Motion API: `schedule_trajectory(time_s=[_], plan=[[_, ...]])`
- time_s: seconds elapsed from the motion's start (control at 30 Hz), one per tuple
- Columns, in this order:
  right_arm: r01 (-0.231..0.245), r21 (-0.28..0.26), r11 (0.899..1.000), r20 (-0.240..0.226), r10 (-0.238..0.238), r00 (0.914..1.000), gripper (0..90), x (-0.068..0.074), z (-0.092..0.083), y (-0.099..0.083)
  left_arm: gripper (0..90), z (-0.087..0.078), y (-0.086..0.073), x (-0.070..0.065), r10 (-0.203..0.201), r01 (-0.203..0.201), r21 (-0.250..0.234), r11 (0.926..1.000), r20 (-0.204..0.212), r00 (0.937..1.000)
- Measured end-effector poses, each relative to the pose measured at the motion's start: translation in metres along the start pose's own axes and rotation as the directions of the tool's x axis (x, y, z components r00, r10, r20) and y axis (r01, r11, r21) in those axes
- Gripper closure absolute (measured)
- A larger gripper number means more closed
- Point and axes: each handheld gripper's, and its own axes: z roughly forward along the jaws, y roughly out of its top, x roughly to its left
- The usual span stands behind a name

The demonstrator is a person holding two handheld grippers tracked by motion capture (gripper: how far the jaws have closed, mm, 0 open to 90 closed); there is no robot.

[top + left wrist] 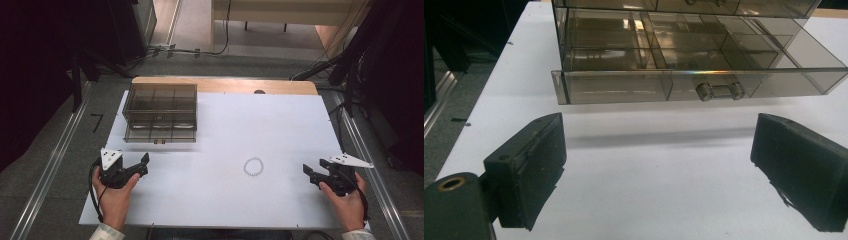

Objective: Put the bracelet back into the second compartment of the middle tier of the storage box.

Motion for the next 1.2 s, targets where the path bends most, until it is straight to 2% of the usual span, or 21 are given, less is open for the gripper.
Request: schedule_trajectory(time_s=[1.2], plan=[[0.064,0.029,0.997,-0.042,-0.063,0.9971,30.5,0.021,0.012,0.004,8.2,0.0,0.0,-0.002,0.003,-0.003,-0.001,1.0,0.001,1.0]])
